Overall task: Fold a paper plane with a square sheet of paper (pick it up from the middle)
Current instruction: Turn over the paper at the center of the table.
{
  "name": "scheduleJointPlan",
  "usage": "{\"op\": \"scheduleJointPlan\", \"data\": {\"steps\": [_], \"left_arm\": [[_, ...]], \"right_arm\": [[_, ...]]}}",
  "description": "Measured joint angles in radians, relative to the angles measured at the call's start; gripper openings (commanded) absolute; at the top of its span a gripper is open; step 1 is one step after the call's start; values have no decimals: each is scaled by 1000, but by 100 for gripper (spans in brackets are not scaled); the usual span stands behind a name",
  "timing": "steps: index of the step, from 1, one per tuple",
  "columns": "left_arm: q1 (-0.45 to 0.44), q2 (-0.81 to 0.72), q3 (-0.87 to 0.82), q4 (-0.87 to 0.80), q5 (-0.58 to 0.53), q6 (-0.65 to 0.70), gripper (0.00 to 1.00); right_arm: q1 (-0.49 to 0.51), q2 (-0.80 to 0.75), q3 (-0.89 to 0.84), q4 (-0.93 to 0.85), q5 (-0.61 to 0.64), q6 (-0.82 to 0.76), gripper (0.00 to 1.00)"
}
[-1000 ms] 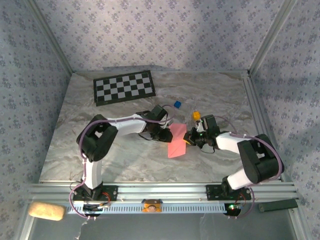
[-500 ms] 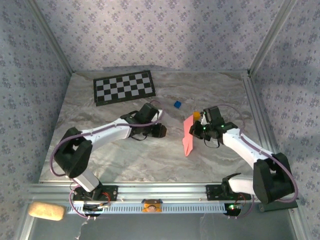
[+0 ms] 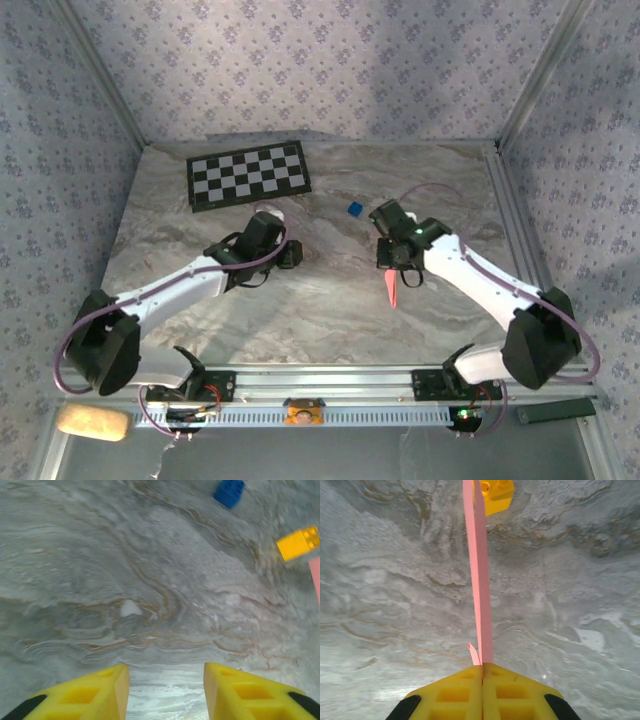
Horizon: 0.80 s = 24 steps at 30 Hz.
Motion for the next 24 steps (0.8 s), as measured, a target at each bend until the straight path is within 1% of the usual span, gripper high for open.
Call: {"op": "scheduleJointPlan", "data": {"steps": [3,5,8,10,13,16,18,21,24], "left_arm": [[23,-79,-62,5,-69,-43,57],[38,-146,-109,6,-127,-79,66],[59,-269,-187,7,-204,-127,80],[73,-344,-229,5,-243,-151,84],[98,-420,-261,-10,-285,-182,89],[120,-447,-265,-27,-300,-200,94],[127,-451,-265,-35,-300,-205,99],[133,-449,-265,-51,-294,-212,100],[145,-448,-265,-61,-276,-212,100]], "right_arm": [[66,103,69,-76,111,10,7],[103,176,118,-123,168,16,7],[148,269,180,-158,214,19,7],[175,325,218,-173,222,19,7],[217,419,295,-179,214,18,7],[257,523,391,-172,188,14,8],[279,580,443,-164,162,6,9],[303,642,503,-144,111,2,13],[305,659,517,-108,39,-2,17]]}}
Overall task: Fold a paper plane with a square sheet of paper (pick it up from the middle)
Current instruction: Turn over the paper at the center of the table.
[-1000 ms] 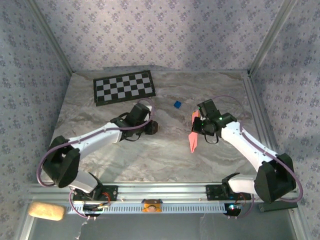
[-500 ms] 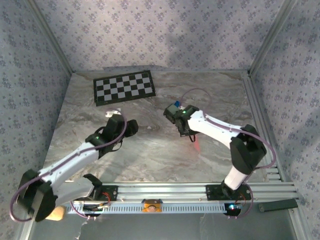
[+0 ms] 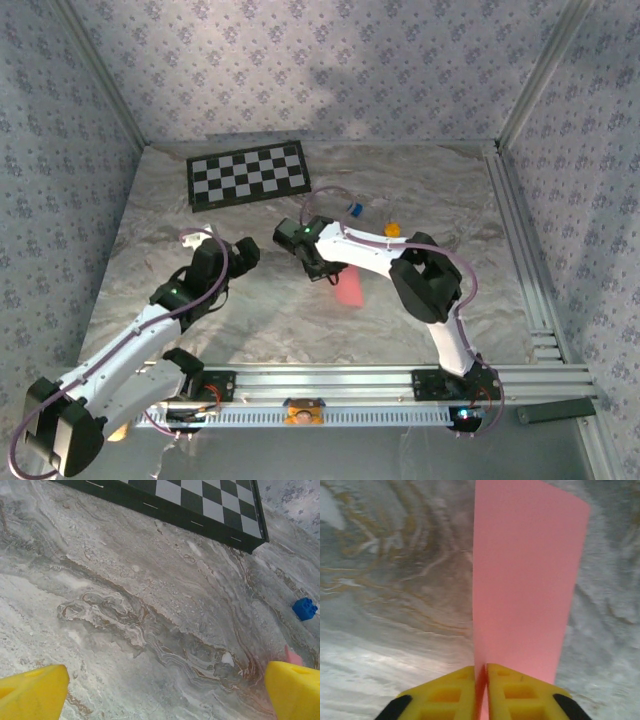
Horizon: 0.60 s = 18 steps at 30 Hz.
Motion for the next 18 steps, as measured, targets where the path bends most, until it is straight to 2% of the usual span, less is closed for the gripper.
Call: {"op": "scheduleJointPlan", "data": {"steps": [3,4,7,9,12,14,18], "left_arm": [[21,14,0,-4,39,0,100],[29,26,0,-4,57,1,100],[47,72,3,3,128,15,99],[51,111,8,19,180,29,99],[51,182,35,43,261,53,92],[51,238,65,56,312,63,85],[51,360,129,92,421,85,74]], "right_arm": [[-23,-11,-19,75,-100,0,24],[-36,-24,-44,119,-140,0,29],[-85,-103,-171,257,-266,1,40],[-124,-181,-271,348,-344,4,43],[-198,-328,-443,505,-454,28,41],[-257,-424,-552,599,-505,46,34],[-368,-535,-714,743,-583,85,27]]}}
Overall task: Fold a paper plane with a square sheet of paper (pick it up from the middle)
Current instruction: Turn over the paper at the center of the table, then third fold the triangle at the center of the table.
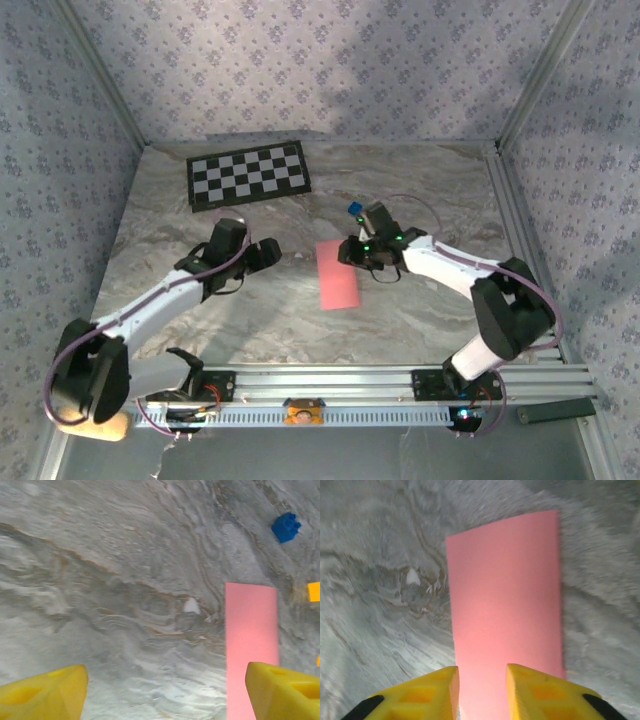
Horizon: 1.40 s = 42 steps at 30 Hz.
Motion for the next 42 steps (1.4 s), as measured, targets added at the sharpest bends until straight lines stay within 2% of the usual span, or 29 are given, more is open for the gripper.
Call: {"op": "scheduleJointPlan", "data": {"steps": [5,8,11,14,30,42], "left_arm": [[-34,197,121,7,117,15,64],[-63,309,190,6,178,16,62],[-86,398,245,6,232,1,56],[-103,462,282,4,273,-14,55],[-117,511,322,-24,355,-29,53],[-125,589,351,-26,402,-37,48]], "right_arm": [[-110,-25,-185,162,-113,56,20],[-119,-25,-236,204,-168,77,17],[-116,-22,-236,257,-216,84,16],[-115,0,-233,301,-249,89,15],[-115,153,-215,332,-313,98,11],[-119,157,-246,407,-319,179,9]]}}
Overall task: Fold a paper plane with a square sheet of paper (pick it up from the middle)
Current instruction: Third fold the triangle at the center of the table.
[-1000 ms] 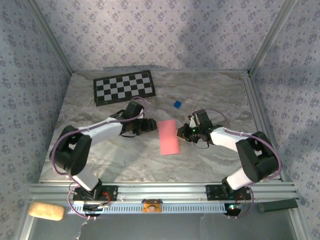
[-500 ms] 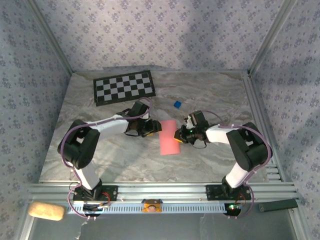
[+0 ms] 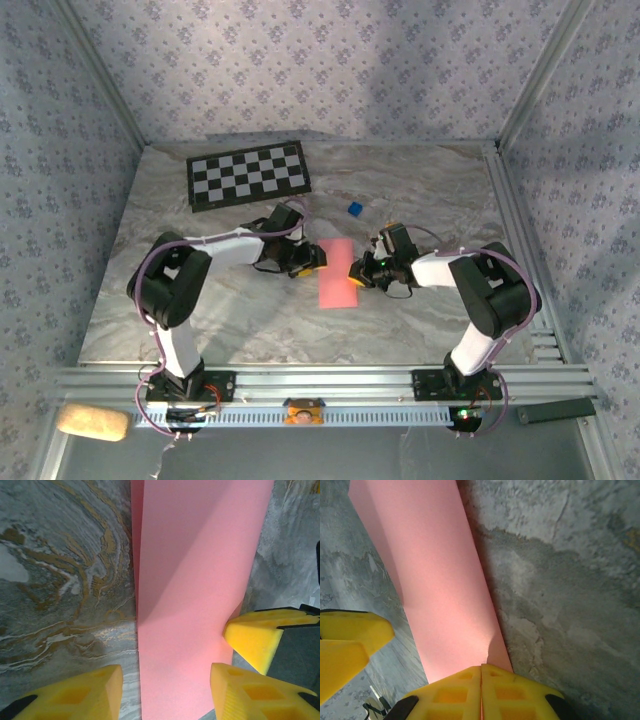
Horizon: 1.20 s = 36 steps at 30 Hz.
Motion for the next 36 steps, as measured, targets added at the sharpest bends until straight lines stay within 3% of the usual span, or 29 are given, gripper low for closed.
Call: {"op": "scheduleJointPlan", "data": {"steps": [36], "left_arm": [[-30,64,41,-29,34,-6,38]], "right_arm": [[0,0,0,0,0,5,7]]}}
